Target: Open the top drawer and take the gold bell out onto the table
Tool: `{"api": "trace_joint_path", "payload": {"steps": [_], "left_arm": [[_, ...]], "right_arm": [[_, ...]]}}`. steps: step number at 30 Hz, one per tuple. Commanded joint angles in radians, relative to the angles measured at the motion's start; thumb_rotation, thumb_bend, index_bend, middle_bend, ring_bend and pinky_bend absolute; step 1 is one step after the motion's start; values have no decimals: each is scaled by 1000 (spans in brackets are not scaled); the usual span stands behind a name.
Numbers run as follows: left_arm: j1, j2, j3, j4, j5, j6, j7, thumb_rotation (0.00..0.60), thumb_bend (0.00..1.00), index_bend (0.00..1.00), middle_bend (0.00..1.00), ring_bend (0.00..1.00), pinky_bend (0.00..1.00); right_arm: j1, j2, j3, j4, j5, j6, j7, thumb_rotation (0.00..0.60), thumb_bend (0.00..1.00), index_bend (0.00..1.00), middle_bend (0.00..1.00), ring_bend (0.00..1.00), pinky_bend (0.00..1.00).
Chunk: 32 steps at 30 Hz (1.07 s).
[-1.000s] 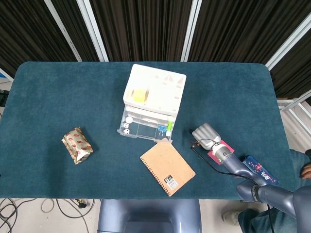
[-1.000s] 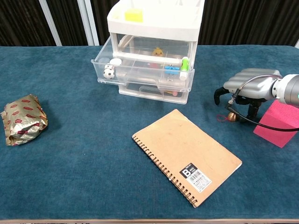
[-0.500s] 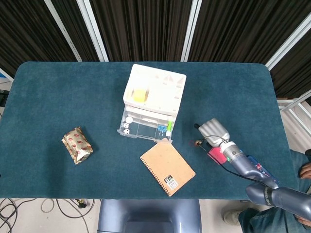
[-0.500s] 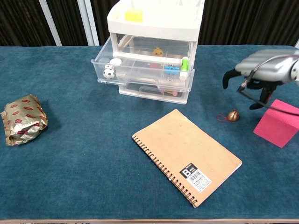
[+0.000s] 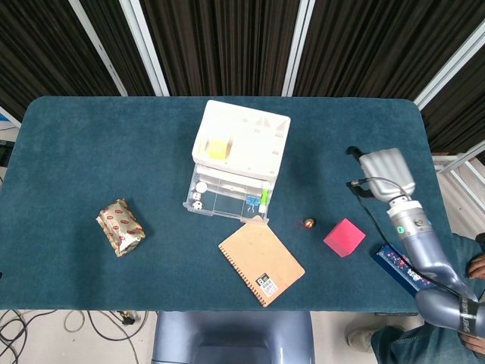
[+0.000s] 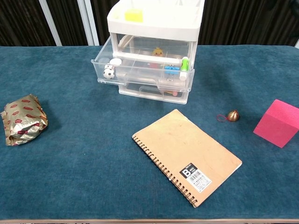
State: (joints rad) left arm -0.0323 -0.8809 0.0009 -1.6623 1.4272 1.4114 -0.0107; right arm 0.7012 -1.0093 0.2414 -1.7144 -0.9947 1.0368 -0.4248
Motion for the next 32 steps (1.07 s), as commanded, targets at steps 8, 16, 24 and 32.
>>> {"api": "trace_joint_path", "payload": {"steps": [8, 16, 24, 32], "left_arm": [[2, -1, -3, 1, 1, 10, 2, 600, 205, 104, 0, 0, 0], [6, -9, -11, 22, 22, 51, 24, 600, 205, 102, 0, 0, 0], [9, -7, -8, 43, 84, 95, -11, 600, 205, 101, 0, 0, 0], [3, -3, 1, 73, 123, 98, -58, 600, 205, 101, 0, 0, 0]], "right_arm": [[-214, 47, -41, -183, -62, 341, 9, 600, 190, 240, 162, 362, 261], [-399, -33, -148, -154, -269, 592, 71, 600, 163, 216, 160, 356, 251], [-520, -135, -263, -56, -392, 658, 119, 600, 163, 215, 160, 353, 251], [-552, -159, -311, 4, -464, 623, 135, 600, 163, 212, 157, 353, 251]]}}
